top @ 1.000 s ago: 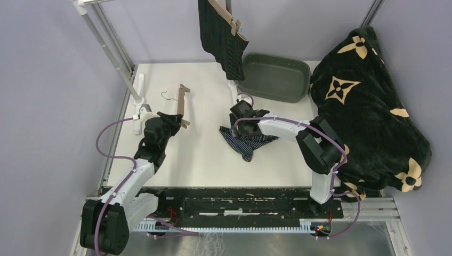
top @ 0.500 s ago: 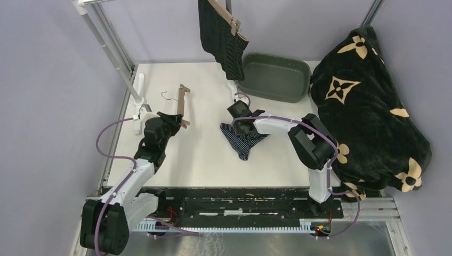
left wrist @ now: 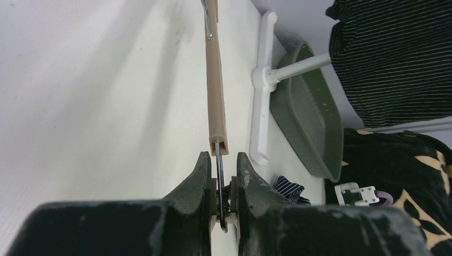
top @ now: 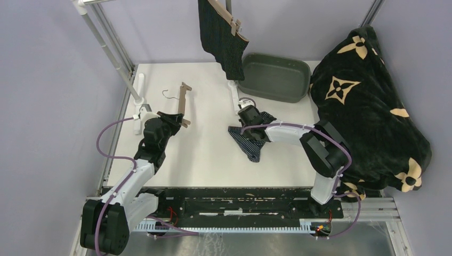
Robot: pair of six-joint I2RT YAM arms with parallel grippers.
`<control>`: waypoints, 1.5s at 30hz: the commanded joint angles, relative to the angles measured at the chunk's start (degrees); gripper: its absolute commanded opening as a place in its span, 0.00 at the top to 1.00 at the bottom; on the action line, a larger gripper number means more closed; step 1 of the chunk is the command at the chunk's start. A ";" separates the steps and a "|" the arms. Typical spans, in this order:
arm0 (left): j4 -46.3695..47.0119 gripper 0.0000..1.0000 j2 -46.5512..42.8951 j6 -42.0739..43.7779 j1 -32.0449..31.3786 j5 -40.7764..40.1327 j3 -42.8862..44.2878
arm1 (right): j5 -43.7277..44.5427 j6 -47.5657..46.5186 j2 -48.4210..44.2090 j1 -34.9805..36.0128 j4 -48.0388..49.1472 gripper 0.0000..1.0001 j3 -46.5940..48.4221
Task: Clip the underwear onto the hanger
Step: Clamp the underwear onto the hanger.
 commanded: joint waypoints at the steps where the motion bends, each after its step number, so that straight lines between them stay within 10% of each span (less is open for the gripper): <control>1: 10.41 0.97 -0.79 2.23 0.22 4.36 -0.78 | -3.52 -8.75 -8.29 -2.69 10.03 1.00 -5.07; 45: 39.36 0.97 9.47 1.67 0.22 34.74 -3.40 | -51.77 -35.53 -12.72 -3.96 -7.48 0.99 11.18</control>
